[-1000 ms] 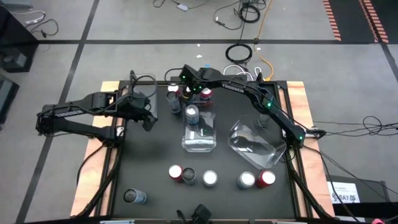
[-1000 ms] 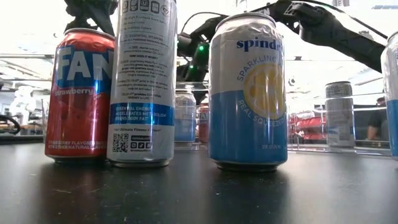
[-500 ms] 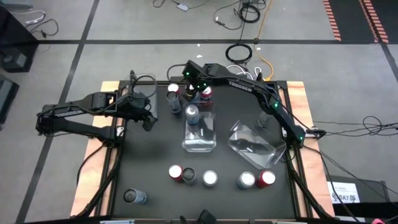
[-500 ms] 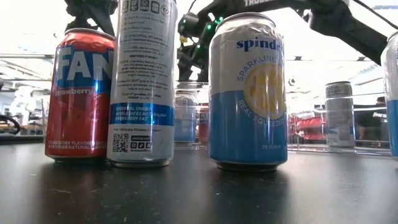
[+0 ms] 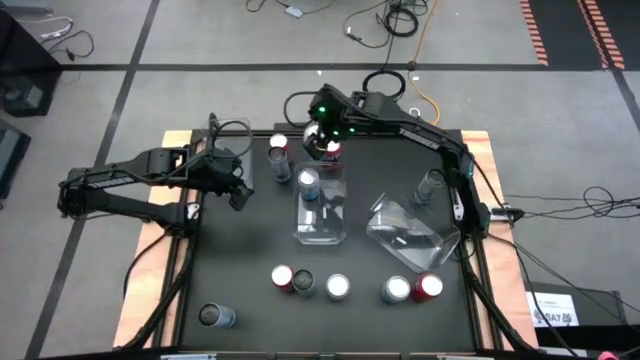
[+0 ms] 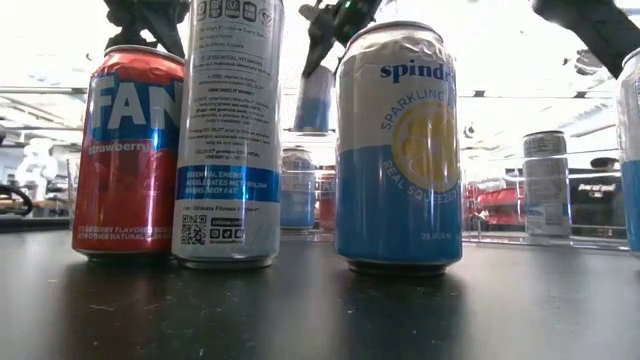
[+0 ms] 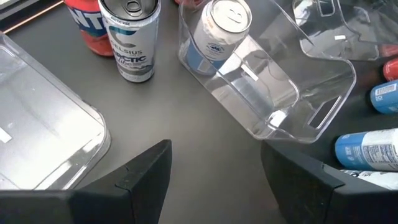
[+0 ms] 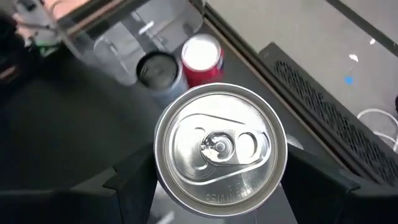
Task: Sort soda cans
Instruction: Put the top blue-white soda can into the center transparent bin
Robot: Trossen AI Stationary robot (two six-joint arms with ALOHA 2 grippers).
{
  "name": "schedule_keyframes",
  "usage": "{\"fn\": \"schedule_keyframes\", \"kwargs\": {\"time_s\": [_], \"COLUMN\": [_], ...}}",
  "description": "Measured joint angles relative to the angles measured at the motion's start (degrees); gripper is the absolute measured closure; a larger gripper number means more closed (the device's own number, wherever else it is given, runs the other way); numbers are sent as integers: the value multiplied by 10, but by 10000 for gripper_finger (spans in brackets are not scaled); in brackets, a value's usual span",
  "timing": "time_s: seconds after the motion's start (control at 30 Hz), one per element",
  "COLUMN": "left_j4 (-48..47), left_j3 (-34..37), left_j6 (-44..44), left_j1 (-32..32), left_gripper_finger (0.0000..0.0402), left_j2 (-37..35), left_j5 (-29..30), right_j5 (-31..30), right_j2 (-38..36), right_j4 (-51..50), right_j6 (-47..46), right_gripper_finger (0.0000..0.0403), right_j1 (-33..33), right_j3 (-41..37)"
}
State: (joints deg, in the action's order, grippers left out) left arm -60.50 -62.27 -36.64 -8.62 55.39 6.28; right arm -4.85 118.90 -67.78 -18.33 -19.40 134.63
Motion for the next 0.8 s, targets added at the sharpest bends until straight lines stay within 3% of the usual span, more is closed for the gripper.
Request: {"fn": "schedule_keyframes", "kwargs": {"time_s": [0.3,0.8], "left_j4": [0,0], "left_j3": [0,0], "left_j6": [0,10], "left_j1": [0,13], "left_gripper_finger": [143,143], "left_j2": [0,0], "left_j5": [2,1], "right_j5": [-69,-114], "right_j2": [-30,-34], "right_j4": [-98,-105], "right_j6": [-28,-65], "right_gripper_finger": [124,124], "right_j1": [67,127], "right_j3": [0,-69]}}
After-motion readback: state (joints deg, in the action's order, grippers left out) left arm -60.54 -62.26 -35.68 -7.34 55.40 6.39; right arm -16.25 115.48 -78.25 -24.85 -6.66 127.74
